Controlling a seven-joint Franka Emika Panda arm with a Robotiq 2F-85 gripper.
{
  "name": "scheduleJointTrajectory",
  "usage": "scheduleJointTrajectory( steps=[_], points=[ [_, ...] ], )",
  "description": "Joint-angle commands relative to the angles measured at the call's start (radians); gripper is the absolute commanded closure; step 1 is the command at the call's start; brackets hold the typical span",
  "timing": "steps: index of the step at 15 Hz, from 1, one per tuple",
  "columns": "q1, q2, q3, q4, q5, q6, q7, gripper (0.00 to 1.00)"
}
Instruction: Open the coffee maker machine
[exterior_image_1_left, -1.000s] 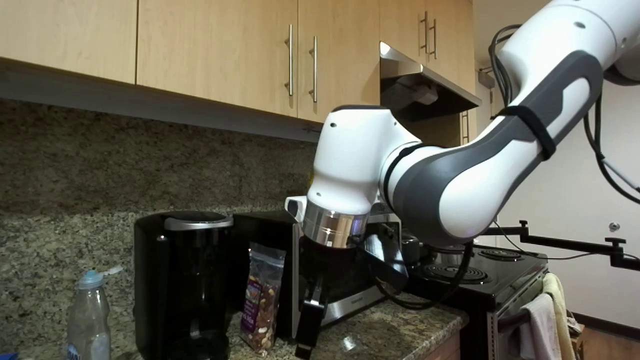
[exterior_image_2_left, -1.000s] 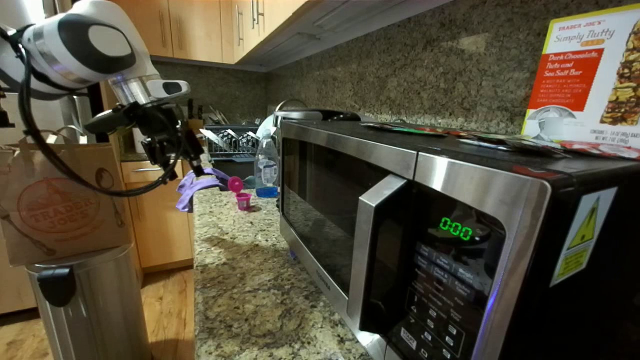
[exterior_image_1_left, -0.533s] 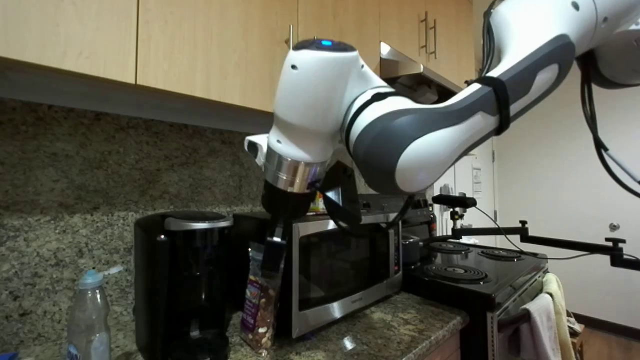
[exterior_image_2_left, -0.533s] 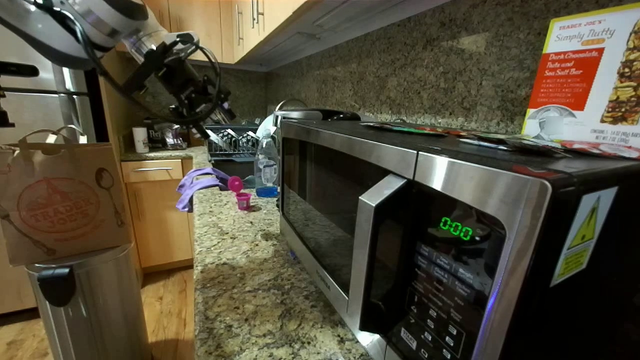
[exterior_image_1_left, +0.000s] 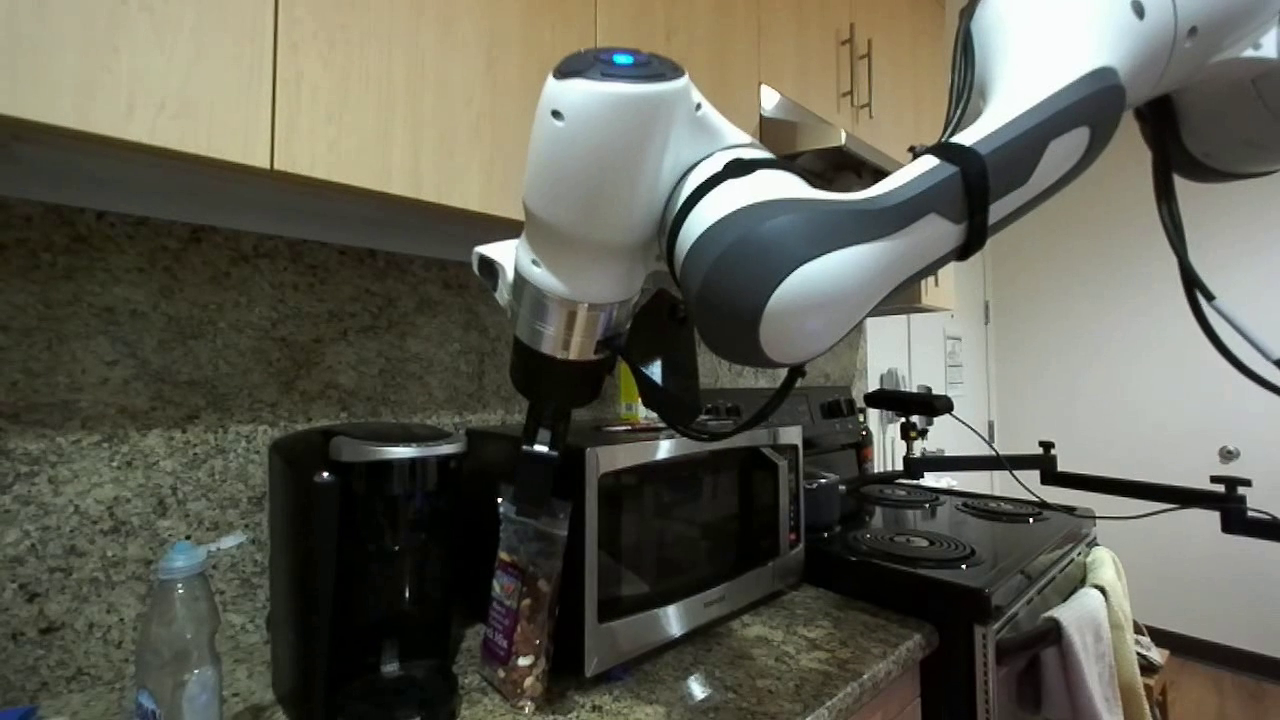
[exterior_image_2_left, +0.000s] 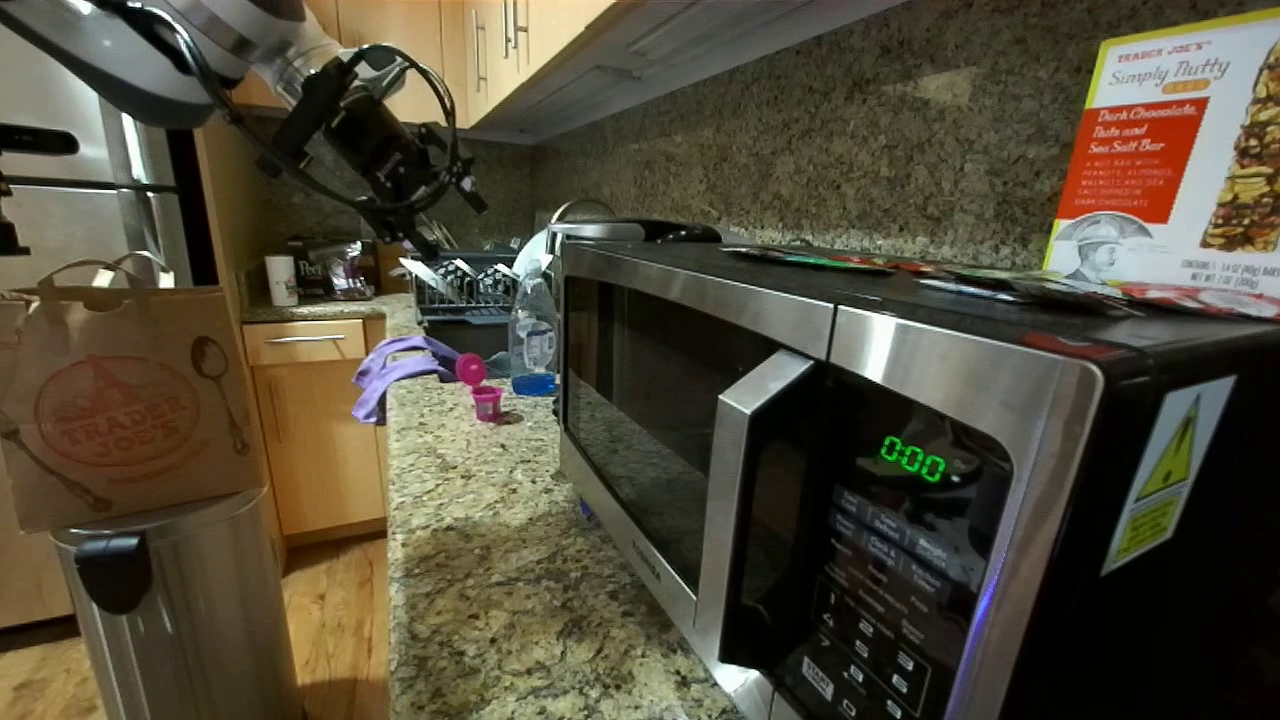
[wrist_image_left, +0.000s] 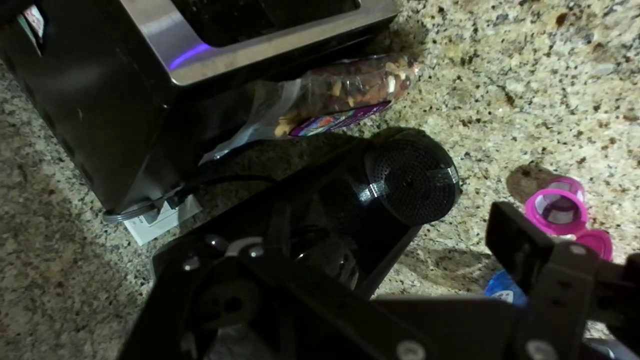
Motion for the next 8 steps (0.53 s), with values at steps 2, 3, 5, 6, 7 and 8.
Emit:
scheduleJointTrajectory(
  steps=[2, 3, 5, 6, 7, 8],
  points=[
    [-0.073, -0.045, -0.048, -0.035, -0.167, 0.127, -0.13, 0.0],
    [-0.089, -0.035, -0.064, -0.013, -0.216, 0.164, -0.148, 0.0],
    [-0.118, -0.009, -0.09, 0.033, -0.278, 0.248, -0.22, 0.0],
    [-0.128, 0.005, -0.099, 0.051, -0.294, 0.302, -0.25, 0.0],
    [-0.136, 0.019, -0.105, 0.065, -0.288, 0.365, -0.285, 0.0],
    [-0.137, 0.038, -0.105, 0.08, -0.275, 0.414, -0.321, 0.0]
  ],
)
